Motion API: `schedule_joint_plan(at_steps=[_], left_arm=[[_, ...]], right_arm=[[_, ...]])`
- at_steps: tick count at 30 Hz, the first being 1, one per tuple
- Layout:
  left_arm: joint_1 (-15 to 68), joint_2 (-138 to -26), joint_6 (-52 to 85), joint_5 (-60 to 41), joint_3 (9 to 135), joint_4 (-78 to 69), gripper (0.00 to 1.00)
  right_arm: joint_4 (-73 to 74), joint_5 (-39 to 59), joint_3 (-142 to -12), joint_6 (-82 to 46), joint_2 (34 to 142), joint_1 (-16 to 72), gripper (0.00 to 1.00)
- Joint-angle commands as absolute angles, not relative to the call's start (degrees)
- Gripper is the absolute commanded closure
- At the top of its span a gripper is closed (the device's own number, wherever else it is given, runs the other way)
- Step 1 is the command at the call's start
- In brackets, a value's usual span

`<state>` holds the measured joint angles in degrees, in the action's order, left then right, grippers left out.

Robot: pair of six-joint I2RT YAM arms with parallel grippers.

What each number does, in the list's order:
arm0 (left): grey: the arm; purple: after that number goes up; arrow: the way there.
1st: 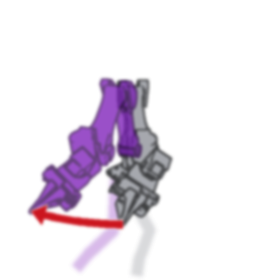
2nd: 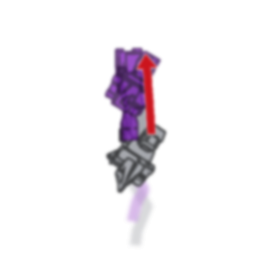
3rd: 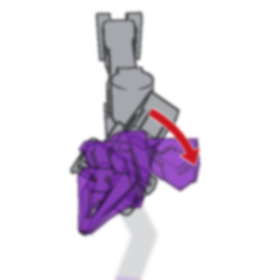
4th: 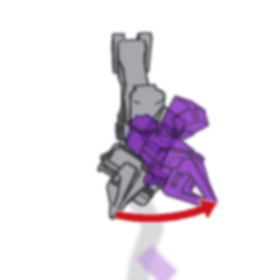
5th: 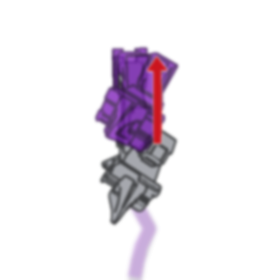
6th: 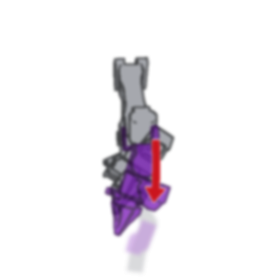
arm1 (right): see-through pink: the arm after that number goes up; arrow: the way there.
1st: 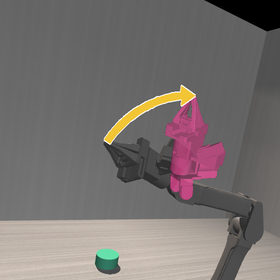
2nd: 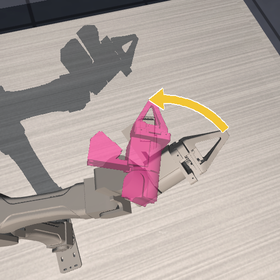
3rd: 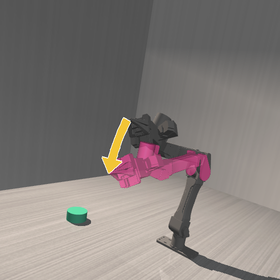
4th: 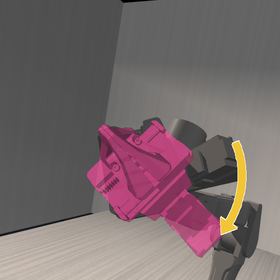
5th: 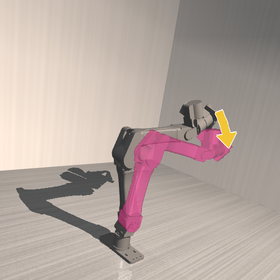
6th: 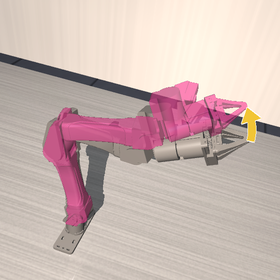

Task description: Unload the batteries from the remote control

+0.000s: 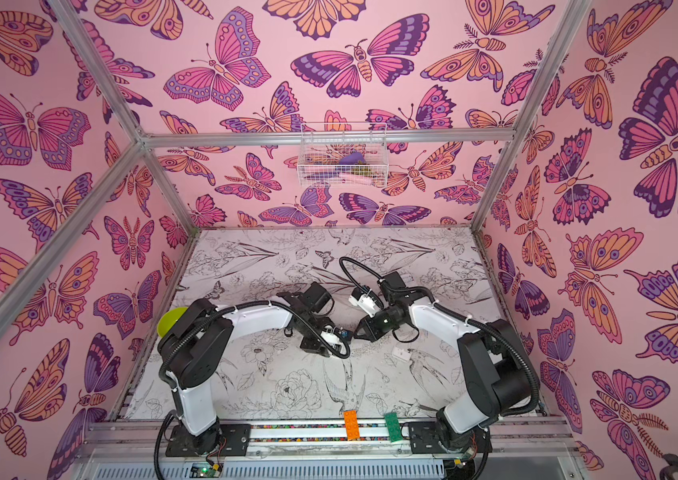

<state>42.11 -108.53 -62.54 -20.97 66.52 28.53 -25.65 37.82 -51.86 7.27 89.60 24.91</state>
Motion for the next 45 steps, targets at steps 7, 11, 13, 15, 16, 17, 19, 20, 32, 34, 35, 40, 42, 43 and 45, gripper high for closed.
schedule_joint_plan(at_steps=[7,11,13,15,16,17,19,20,32,34,35,40,42,43,45], left_arm=[[42.6,-110.0,-63.8,-16.7,64.5,29.7,0.47],[42.6,-109.9,-63.9,-17.1,64.4,29.7,0.47],[42.7,-110.2,-63.7,-16.8,64.5,29.7,0.47],[42.8,-109.9,-64.0,-16.8,64.4,29.7,0.47],[42.8,-109.8,-64.1,-16.9,64.4,29.7,0.48],[42.8,-109.8,-64.0,-16.9,64.4,29.7,0.48],[42.8,-110.1,-63.8,-16.9,64.5,29.7,0.48],[42.8,-110.1,-63.8,-16.7,64.4,29.6,0.48],[42.8,-110.1,-63.9,-16.9,64.1,29.6,0.48],[42.8,-109.9,-63.9,-16.8,64.1,29.7,0.48],[42.8,-109.7,-64.0,-16.8,64.0,29.7,0.48],[42.8,-110.1,-63.7,-17.0,64.1,29.6,0.48],[42.9,-109.7,-63.9,-17.0,64.0,29.7,0.48],[42.9,-109.8,-64.0,-17.0,64.1,29.7,0.48],[42.9,-109.9,-63.9,-17.0,64.1,29.7,0.48]], right_arm=[[-24.9,38.9,-52.8,7.4,91.3,25.6,1.0],[-23.3,39.6,-52.9,6.3,91.5,25.7,1.0],[-23.7,39.6,-53.3,6.3,91.6,25.8,1.0],[-23.7,39.6,-53.4,6.5,91.5,25.8,1.0],[-23.6,39.4,-53.3,6.7,91.6,25.8,1.0],[-24.0,39.2,-53.4,7.0,91.9,25.8,1.0],[-24.8,38.4,-53.6,7.2,92.6,25.8,1.0],[-25.0,38.1,-53.6,7.2,92.6,25.8,1.0],[-25.0,37.2,-53.3,6.9,92.2,25.9,1.0],[-24.9,37.2,-53.2,6.9,91.7,25.9,1.0],[-24.5,37.2,-53.0,6.9,91.4,25.9,1.0],[-21.9,34.0,-51.7,5.2,90.5,26.1,1.0],[-21.5,33.5,-51.2,4.9,90.5,26.2,1.0],[-21.6,33.4,-51.2,4.9,90.4,26.2,1.0],[-22.6,33.7,-51.6,5.6,90.5,26.3,1.0]])
